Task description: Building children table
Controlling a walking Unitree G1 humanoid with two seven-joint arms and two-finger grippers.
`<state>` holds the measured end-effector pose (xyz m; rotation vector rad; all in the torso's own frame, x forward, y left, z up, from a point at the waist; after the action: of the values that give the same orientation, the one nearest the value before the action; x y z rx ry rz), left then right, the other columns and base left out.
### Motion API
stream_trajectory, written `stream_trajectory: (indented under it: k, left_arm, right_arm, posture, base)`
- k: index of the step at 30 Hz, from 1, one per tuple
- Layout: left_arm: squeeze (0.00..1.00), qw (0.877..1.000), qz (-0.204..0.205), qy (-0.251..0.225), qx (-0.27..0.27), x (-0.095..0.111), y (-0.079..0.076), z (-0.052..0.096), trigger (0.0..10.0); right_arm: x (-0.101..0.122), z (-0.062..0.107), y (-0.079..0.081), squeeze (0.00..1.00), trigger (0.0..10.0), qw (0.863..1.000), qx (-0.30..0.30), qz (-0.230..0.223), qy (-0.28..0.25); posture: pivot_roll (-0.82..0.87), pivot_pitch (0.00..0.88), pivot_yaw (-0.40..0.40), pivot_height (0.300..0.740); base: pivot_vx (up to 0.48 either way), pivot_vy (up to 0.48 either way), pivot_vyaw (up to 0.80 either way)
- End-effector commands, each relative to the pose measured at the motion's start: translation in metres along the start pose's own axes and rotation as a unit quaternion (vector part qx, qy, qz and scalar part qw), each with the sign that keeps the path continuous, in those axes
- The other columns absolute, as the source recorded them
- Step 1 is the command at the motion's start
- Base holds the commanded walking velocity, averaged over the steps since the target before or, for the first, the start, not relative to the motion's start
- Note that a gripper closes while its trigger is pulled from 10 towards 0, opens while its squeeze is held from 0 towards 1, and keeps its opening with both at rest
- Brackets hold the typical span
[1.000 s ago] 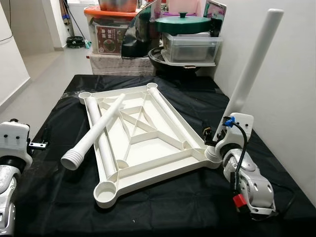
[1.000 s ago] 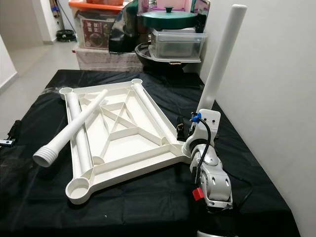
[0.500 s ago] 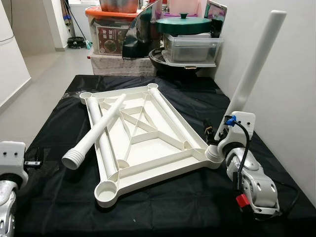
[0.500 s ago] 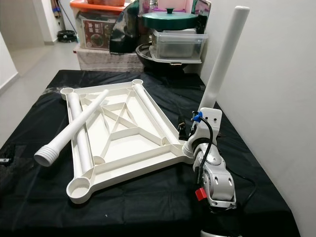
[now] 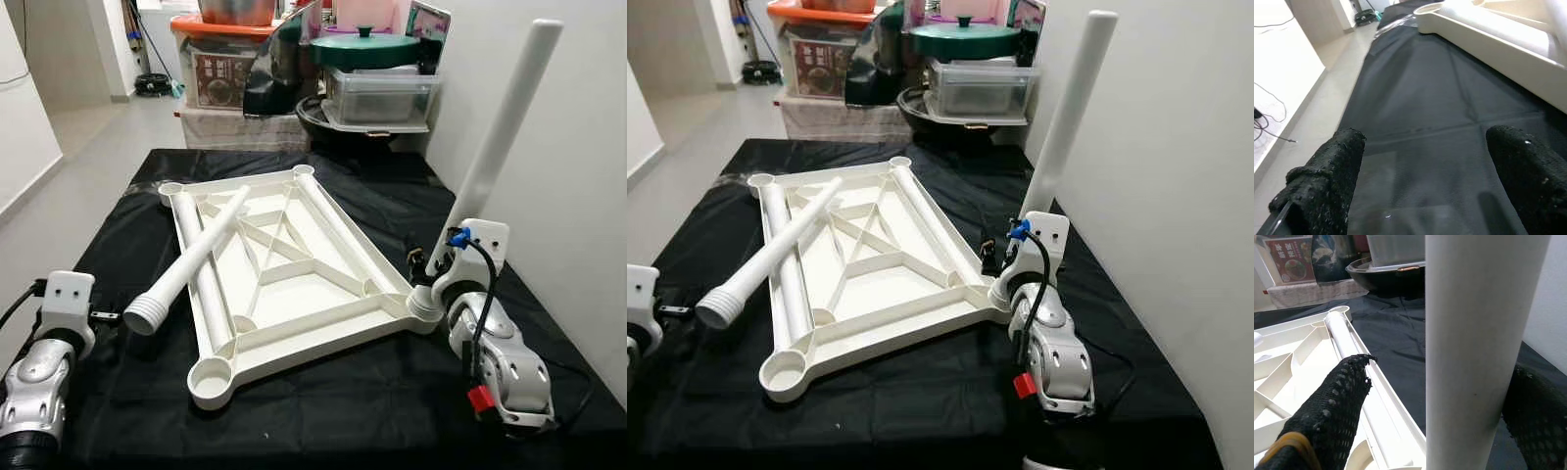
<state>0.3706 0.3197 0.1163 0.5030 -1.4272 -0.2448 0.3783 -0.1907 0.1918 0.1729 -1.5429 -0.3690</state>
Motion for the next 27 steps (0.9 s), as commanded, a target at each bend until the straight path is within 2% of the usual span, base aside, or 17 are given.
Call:
stream_trajectory:
  k: [1, 2, 3, 4, 5, 7, 8, 10, 12, 13, 14, 18, 23, 24, 25, 26, 27]
  left_arm:
    - [0.00, 1.000, -0.005, 0.002, -0.028, -0.002, -0.019, -0.003, 10.0]
    - [0.00, 0.999, -0.001, -0.002, -0.043, 0.002, -0.030, -0.006, 10.0]
    - [0.00, 0.999, -0.001, -0.002, -0.043, 0.002, -0.030, -0.006, 10.0]
    - [0.00, 0.998, 0.008, -0.007, -0.059, 0.008, -0.043, -0.010, 10.0]
    - [0.00, 0.998, 0.008, -0.007, -0.059, 0.008, -0.043, -0.010, 10.0]
    - [0.00, 0.996, 0.026, -0.018, -0.087, 0.020, -0.074, -0.016, 10.0]
    - [0.00, 0.996, 0.026, -0.018, -0.087, 0.020, -0.074, -0.016, 10.0]
    - [0.00, 0.993, 0.036, -0.036, -0.104, 0.033, -0.093, -0.019, 10.0]
    - [0.00, 0.991, 0.041, -0.062, -0.114, 0.049, -0.102, -0.020, 10.0]
    - [0.00, 0.991, 0.041, -0.062, -0.114, 0.049, -0.102, -0.020, 10.0]
    - [0.00, 0.988, 0.042, -0.083, -0.121, 0.061, -0.106, -0.021, 10.0]
    - [0.00, 0.985, 0.043, -0.109, -0.130, 0.075, -0.108, -0.021, 10.0]
    - [0.00, 0.983, 0.043, -0.115, -0.133, 0.076, -0.109, -0.020, 10.0]
    - [0.00, 0.984, 0.044, -0.114, -0.133, 0.073, -0.110, -0.018, 10.0]
    - [0.00, 0.984, 0.044, -0.114, -0.133, 0.073, -0.110, -0.018, 10.0]
    - [0.00, 0.984, 0.044, -0.114, -0.129, 0.069, -0.109, -0.015, 10.0]
    - [0.00, 0.984, 0.044, -0.114, -0.127, 0.067, -0.108, -0.014, 10.0]
  right_arm:
    - [0.000, 0.001, 0.001, 0.00, 10.0, 1.000, -0.001, -0.004, 0.001]
    - [0.001, 0.001, 0.001, 0.00, 10.0, 1.000, -0.001, -0.005, 0.000]
    - [0.001, 0.001, 0.001, 0.00, 10.0, 1.000, -0.001, -0.005, 0.000]
    - [0.002, 0.000, 0.001, 0.00, 10.0, 1.000, -0.002, -0.005, -0.002]
    - [0.002, 0.000, 0.001, 0.00, 10.0, 1.000, -0.002, -0.005, -0.002]
    - [0.004, 0.000, -0.001, 0.00, 10.0, 1.000, -0.008, -0.006, -0.007]
    - [0.004, 0.000, -0.001, 0.00, 10.0, 1.000, -0.008, -0.006, -0.007]
    - [0.007, 0.001, -0.003, 0.00, 10.0, 1.000, -0.013, -0.008, -0.014]
    - [0.011, 0.003, -0.006, 0.00, 10.0, 1.000, -0.019, -0.011, -0.023]
    - [0.011, 0.003, -0.006, 0.00, 10.0, 1.000, -0.019, -0.011, -0.023]
    - [0.012, 0.003, -0.008, 0.00, 10.0, 0.999, -0.022, -0.013, -0.025]
    - [0.010, 0.003, -0.008, 0.00, 10.0, 0.999, -0.021, -0.013, -0.023]
    - [0.008, 0.002, -0.002, 0.00, 10.0, 1.000, -0.012, -0.018, -0.020]
    - [0.009, 0.002, 0.005, 0.00, 10.0, 0.999, 0.004, -0.027, -0.022]
    - [0.009, 0.002, 0.005, 0.00, 10.0, 0.999, 0.004, -0.027, -0.022]
    - [0.012, 0.004, 0.019, 0.00, 10.0, 0.998, 0.039, -0.038, -0.028]
    - [0.015, 0.005, 0.025, 0.00, 10.0, 0.997, 0.054, -0.041, -0.031]
  posture:
    - [0.02, 0.000, -0.055, 0.740]
    - [0.02, 0.000, -0.052, 0.740]
    - [0.02, 0.000, -0.052, 0.740]
    - [0.02, 0.000, -0.050, 0.740]
    - [0.02, 0.000, -0.050, 0.740]
    - [0.00, 0.000, -0.040, 0.740]
    - [0.00, 0.000, -0.040, 0.740]
    - [-0.01, 0.000, -0.033, 0.740]
    - [-0.02, 0.000, -0.031, 0.740]
    - [-0.02, 0.000, -0.031, 0.740]
    - [-0.01, 0.000, -0.032, 0.740]
    - [-0.01, 0.000, -0.034, 0.740]
    - [0.00, 0.000, -0.036, 0.740]
    - [0.00, 0.000, -0.038, 0.740]
    - [0.00, 0.000, -0.038, 0.740]
    - [0.00, 0.000, -0.043, 0.740]
    - [0.00, 0.000, -0.043, 0.740]
  base:
    - [0.000, 0.000, 0.00]
    - [0.000, 0.000, 0.00]
    - [0.000, 0.000, 0.00]
    - [0.000, 0.000, 0.00]
    - [0.000, 0.000, 0.00]
    - [0.000, 0.000, 0.00]
    - [0.000, 0.000, 0.00]
    - [0.000, 0.000, 0.00]
    - [0.000, 0.000, 0.00]
    - [0.000, 0.000, 0.00]
    - [0.000, 0.000, 0.00]
    - [0.000, 0.000, 0.00]
    - [0.000, 0.000, 0.00]
    - [0.000, 0.000, 0.00]
    - [0.000, 0.000, 0.00]
    - [0.000, 0.000, 0.00]
    - [0.000, 0.000, 0.00]
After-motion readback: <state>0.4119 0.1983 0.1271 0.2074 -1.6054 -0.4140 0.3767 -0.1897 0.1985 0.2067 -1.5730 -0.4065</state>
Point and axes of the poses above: a point about 5 cm out from each wrist's last joint towards the gripper, its own z axis pointing back from the gripper into the wrist, its own x axis along the axis of the wrist's last joint, y = z × x, the point moved 6 cm from there along -z, pointing out of the wrist towards the gripper, and after that the axes turned 13 degrees about -z, right-handed, at the moved point
